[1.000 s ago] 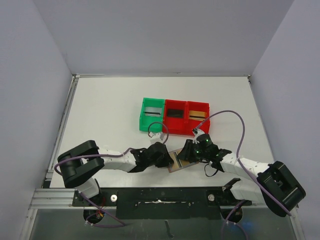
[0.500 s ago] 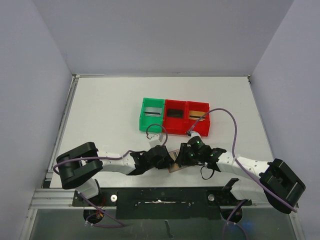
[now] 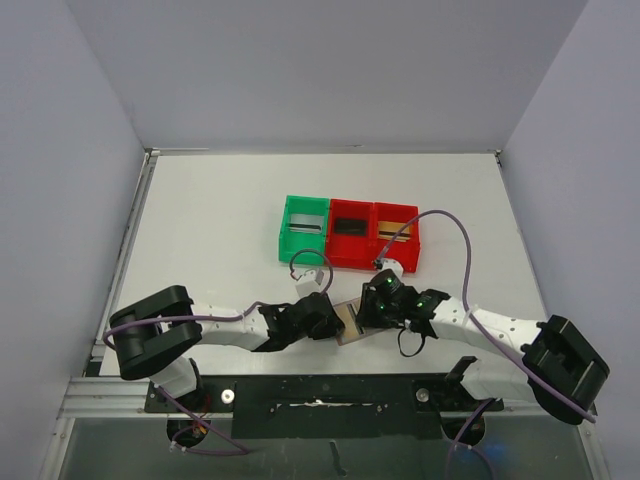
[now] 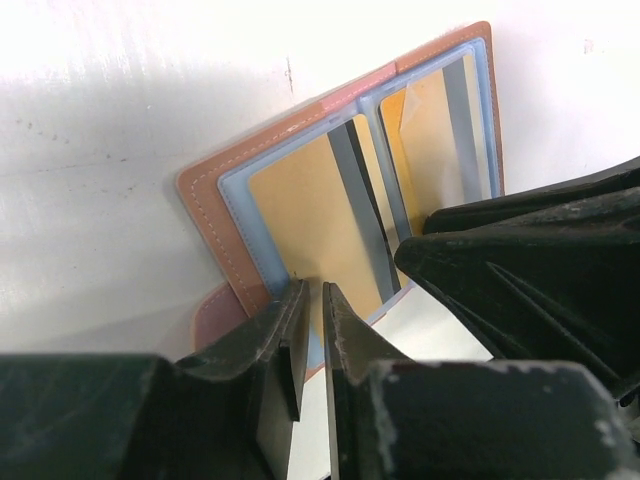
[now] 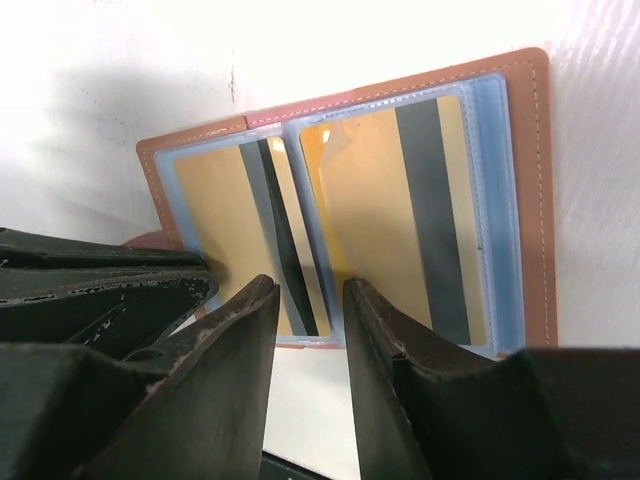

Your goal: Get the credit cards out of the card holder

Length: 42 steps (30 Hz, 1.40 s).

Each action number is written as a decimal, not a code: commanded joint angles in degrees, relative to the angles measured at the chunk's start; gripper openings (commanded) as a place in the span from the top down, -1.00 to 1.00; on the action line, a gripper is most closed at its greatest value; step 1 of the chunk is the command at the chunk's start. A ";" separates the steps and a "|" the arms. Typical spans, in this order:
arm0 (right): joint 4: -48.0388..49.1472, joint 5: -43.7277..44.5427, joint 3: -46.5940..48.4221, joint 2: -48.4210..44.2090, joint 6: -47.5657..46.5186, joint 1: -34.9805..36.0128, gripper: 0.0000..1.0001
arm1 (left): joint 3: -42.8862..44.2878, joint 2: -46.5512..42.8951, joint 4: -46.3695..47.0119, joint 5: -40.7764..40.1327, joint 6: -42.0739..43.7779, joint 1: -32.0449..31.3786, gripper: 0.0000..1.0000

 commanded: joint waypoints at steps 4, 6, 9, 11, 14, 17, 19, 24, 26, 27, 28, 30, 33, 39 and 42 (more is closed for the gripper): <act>-0.23 0.58 1.19 3.32 -1.19 0.56 0.40 | -2.15 2.78 -6.97 -0.89 2.13 -0.19 0.85; 0.17 -0.15 0.94 2.90 -0.89 0.60 0.42 | -2.98 2.68 -6.60 -0.87 1.61 -0.21 0.86; 0.23 -0.43 0.64 2.25 -0.39 0.45 0.42 | -4.57 2.60 -4.63 -0.61 0.84 -0.20 0.86; 1.47 -1.82 0.06 1.83 -0.32 0.23 0.42 | -5.33 3.06 -2.95 0.07 0.48 -0.20 0.88; 3.57 -3.89 -1.05 1.22 0.26 -0.16 0.44 | -6.22 4.11 0.41 1.26 0.23 -0.21 0.91; 4.68 -4.65 -1.70 0.97 0.94 -0.61 0.45 | -6.44 5.32 1.79 2.01 -0.12 -0.21 0.94; 4.40 -4.70 -1.66 0.97 1.06 -0.62 0.46 | -6.55 5.66 1.84 2.08 -0.45 -0.18 0.95; 2.90 -3.56 -0.56 -1.64 0.05 -0.37 0.45 | -7.16 5.79 1.39 1.72 -1.27 -0.21 0.99; 2.28 -4.23 0.12 -3.82 -0.31 -0.41 0.43 | -7.34 5.86 1.32 1.69 -1.48 -0.21 1.00; 1.30 -3.69 0.52 -4.72 -0.17 -0.44 0.42 | -7.36 5.87 1.23 1.69 -1.53 -0.19 1.00; 0.12 -2.65 0.84 -5.50 0.09 -0.54 0.42 | -7.32 5.87 1.11 1.60 -1.51 -0.21 1.00; -3.39 -0.28 1.63 -6.49 0.73 -0.65 0.42 | -7.20 5.82 0.60 1.52 -1.57 -0.21 1.00; -5.72 0.27 1.77 -6.10 0.89 -0.89 0.42 | -7.25 5.54 0.19 1.26 -1.66 -0.15 1.00; -5.21 -0.05 1.19 -3.06 0.81 -0.45 0.42 | -7.33 5.75 0.57 1.29 -1.71 -0.16 1.00; -3.78 -0.75 1.16 -2.07 0.77 -0.32 0.42 | -7.28 6.32 1.35 1.78 -1.65 -0.21 1.00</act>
